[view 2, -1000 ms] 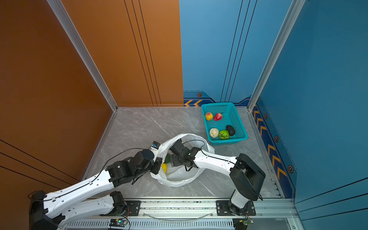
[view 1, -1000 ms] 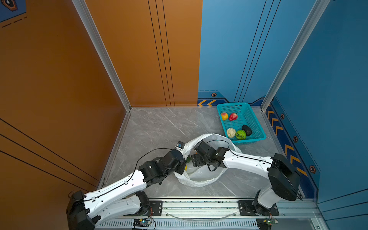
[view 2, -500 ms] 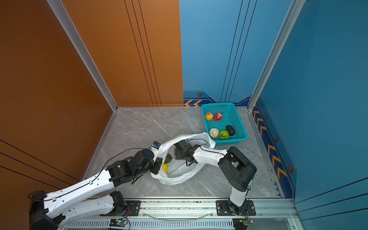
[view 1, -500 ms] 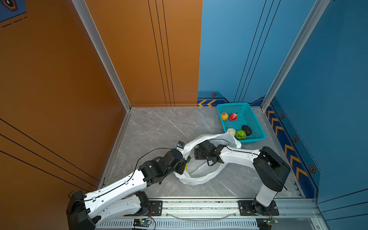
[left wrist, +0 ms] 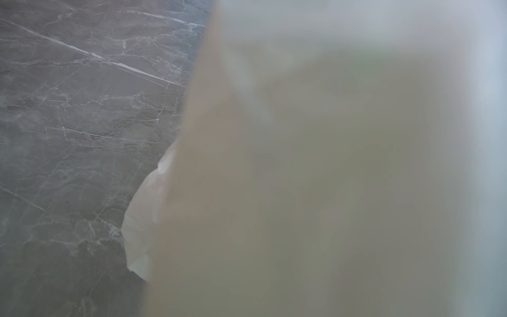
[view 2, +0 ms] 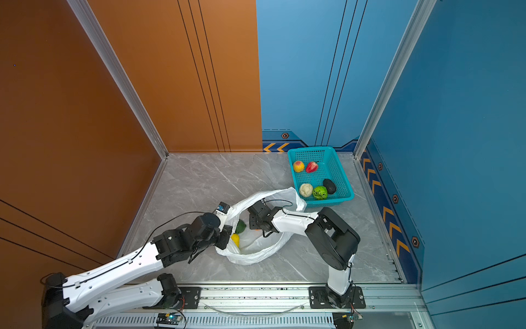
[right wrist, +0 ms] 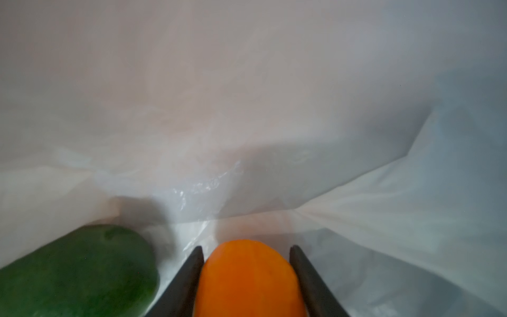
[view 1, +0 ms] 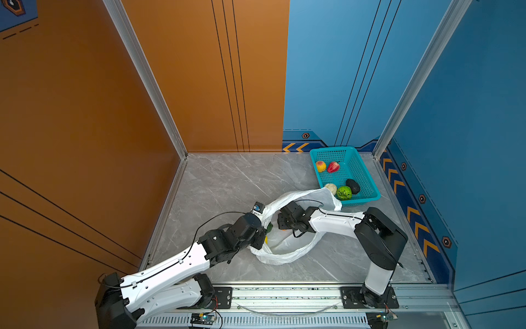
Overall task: Untie the knot of the plastic bag and take out the fruit
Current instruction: Pick up the fruit from the plastic bag, then place the fruit in the basket.
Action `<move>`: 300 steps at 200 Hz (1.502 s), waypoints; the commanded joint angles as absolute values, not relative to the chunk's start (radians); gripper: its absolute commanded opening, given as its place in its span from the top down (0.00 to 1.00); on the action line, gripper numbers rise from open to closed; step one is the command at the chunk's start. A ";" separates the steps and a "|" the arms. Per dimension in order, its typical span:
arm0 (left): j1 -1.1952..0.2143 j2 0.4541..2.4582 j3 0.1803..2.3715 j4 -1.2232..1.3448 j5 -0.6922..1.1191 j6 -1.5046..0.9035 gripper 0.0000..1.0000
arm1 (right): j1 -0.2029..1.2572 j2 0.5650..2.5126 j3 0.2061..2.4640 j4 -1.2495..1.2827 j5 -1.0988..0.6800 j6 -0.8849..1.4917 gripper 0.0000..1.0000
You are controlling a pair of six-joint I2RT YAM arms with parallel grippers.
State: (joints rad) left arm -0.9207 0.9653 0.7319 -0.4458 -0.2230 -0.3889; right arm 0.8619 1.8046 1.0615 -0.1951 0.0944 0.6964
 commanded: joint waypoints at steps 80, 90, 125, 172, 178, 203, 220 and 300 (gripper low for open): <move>-0.894 0.983 0.742 -0.453 -0.249 -0.400 1.00 | 1.045 1.501 1.069 -0.466 0.128 0.740 0.58; -0.892 0.982 0.742 -0.454 -0.250 -0.400 1.00 | 1.054 1.472 1.086 -0.505 0.135 0.739 0.58; -0.893 0.976 0.739 -0.457 -0.253 -0.404 1.00 | 1.060 1.359 1.162 -0.644 0.148 0.729 0.58; -0.893 0.992 0.743 -0.455 -0.245 -0.402 1.00 | 1.025 1.294 1.361 -0.816 0.142 0.670 0.59; -0.892 0.995 0.744 -0.456 -0.243 -0.400 1.00 | 1.016 1.294 1.391 -0.836 0.141 0.658 0.59; -0.893 1.003 0.747 -0.455 -0.239 -0.397 1.00 | 0.944 1.285 1.484 -0.865 0.103 0.628 0.59; -0.893 1.003 0.747 -0.456 -0.238 -0.394 1.00 | 0.861 1.279 1.536 -0.865 0.056 0.609 0.60; -0.900 0.996 0.744 -0.455 -0.238 -0.391 1.00 | 0.331 1.335 1.562 -0.750 -0.149 0.510 0.60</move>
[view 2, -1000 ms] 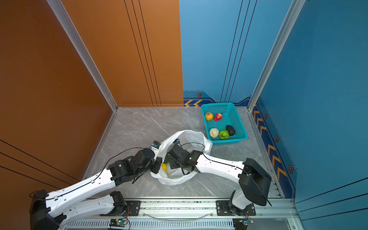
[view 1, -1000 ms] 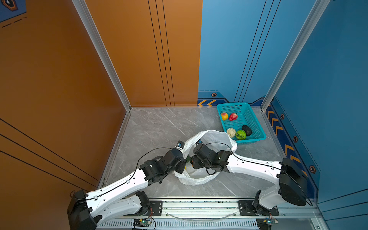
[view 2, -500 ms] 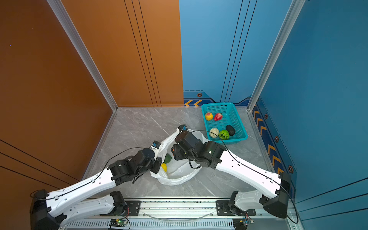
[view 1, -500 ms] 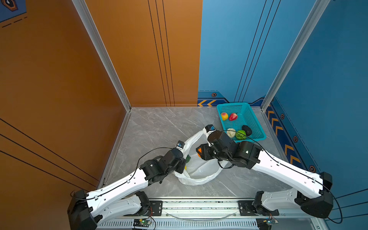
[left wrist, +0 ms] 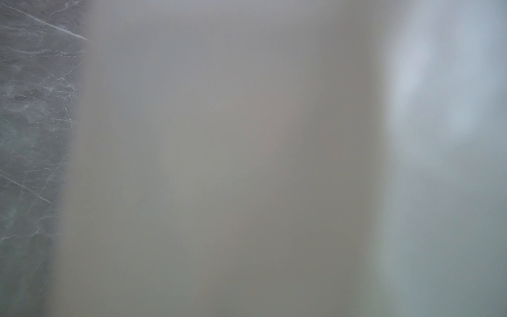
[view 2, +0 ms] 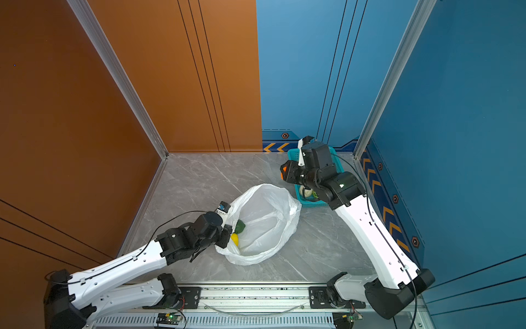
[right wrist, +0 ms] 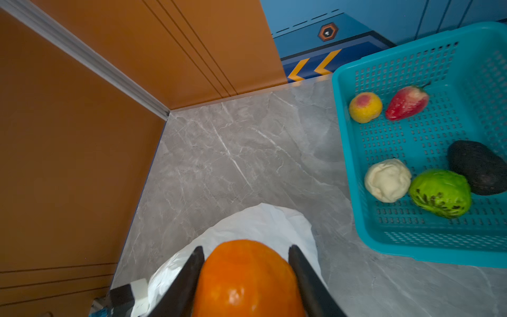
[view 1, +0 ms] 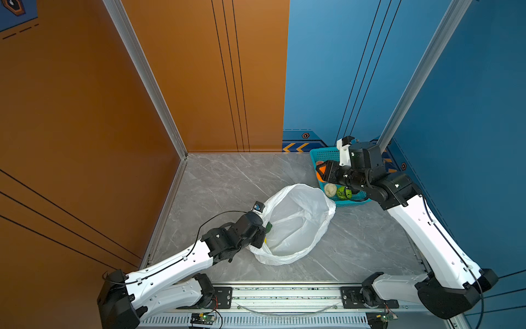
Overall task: Untie the knot of the plastic bag and take out the fruit
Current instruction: Place the fruit in the basket.
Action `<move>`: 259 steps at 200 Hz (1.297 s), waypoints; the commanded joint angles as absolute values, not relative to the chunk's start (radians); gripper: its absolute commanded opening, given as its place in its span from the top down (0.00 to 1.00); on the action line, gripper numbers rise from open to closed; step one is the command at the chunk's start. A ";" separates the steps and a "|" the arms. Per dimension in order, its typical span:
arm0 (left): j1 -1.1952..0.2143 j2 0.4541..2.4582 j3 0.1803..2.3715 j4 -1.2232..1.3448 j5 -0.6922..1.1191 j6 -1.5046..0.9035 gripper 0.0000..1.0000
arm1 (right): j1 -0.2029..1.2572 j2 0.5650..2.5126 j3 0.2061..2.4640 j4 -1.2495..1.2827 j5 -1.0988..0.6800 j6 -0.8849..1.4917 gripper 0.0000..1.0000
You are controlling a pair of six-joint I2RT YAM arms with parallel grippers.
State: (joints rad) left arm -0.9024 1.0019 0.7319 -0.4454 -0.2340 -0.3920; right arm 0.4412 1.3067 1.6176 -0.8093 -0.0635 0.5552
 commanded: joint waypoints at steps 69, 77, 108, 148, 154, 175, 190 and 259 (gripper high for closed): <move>-0.901 0.983 0.733 -0.417 -0.196 -0.366 1.00 | 0.122 1.599 1.439 -0.504 -0.091 0.433 0.61; -0.900 0.985 0.732 -0.411 -0.187 -0.361 1.00 | 0.105 1.645 1.447 -0.486 -0.088 0.434 0.61; -0.901 0.981 0.722 -0.404 -0.179 -0.356 1.00 | 0.070 1.822 1.518 -0.449 -0.058 0.426 0.61; -0.900 0.965 0.721 -0.411 -0.180 -0.351 1.00 | 0.058 1.960 1.583 -0.449 -0.002 0.411 0.58; -0.901 0.963 0.722 -0.413 -0.182 -0.351 1.00 | 0.058 1.969 1.583 -0.449 0.002 0.411 0.57; -0.902 0.954 0.722 -0.417 -0.181 -0.351 1.00 | 0.058 1.972 1.568 -0.449 0.032 0.417 0.39; -0.901 0.953 0.720 -0.419 -0.176 -0.348 1.00 | 0.061 1.958 1.550 -0.451 0.055 0.419 0.25; -0.902 0.948 0.713 -0.419 -0.175 -0.346 1.00 | 0.086 1.892 1.534 -0.460 0.069 0.404 0.13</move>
State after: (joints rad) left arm -0.9024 0.9646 0.7250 -0.4149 -0.1898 -0.3618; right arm 0.0708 1.9575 1.5387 -0.4526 0.0326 0.4175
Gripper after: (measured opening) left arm 0.045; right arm 0.867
